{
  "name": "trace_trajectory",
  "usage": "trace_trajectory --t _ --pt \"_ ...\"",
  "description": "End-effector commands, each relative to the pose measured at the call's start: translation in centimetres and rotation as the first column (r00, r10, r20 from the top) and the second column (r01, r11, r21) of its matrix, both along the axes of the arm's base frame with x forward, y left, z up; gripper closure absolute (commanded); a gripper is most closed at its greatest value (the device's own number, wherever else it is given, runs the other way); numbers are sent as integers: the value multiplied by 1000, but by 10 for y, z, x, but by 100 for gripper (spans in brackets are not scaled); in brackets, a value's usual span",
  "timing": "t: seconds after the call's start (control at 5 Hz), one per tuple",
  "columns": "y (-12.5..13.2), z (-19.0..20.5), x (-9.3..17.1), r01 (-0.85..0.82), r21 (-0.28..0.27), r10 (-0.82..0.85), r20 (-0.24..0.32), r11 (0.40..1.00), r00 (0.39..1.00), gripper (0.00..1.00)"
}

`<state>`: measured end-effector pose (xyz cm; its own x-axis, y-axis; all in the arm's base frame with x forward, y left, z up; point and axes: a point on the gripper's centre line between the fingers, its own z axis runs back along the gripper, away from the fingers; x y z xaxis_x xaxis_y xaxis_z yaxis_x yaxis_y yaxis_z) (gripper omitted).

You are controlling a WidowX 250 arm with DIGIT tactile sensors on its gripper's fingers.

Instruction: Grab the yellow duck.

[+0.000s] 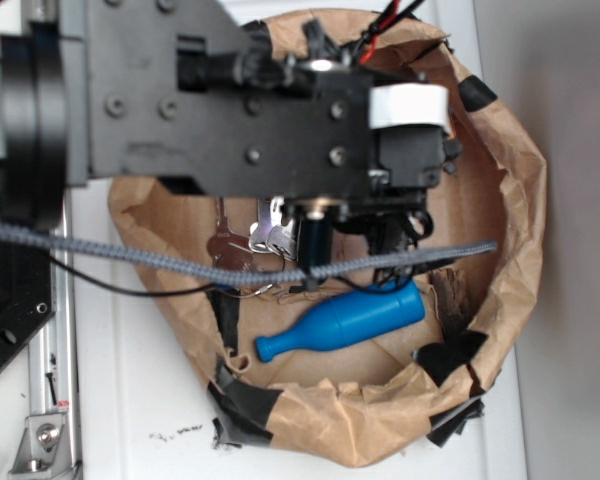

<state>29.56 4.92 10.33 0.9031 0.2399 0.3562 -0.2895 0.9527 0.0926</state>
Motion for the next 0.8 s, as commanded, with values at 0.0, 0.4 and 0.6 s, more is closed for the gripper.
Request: trace_trajectory --t 0.0,0.4,0.6 --pt "28 -10 28 -66 8 65 88 998 994 0" --pt "53 -20 25 -147 12 144 133 989 981 0" --pt "56 -21 25 -183 10 178 182 983 967 0"
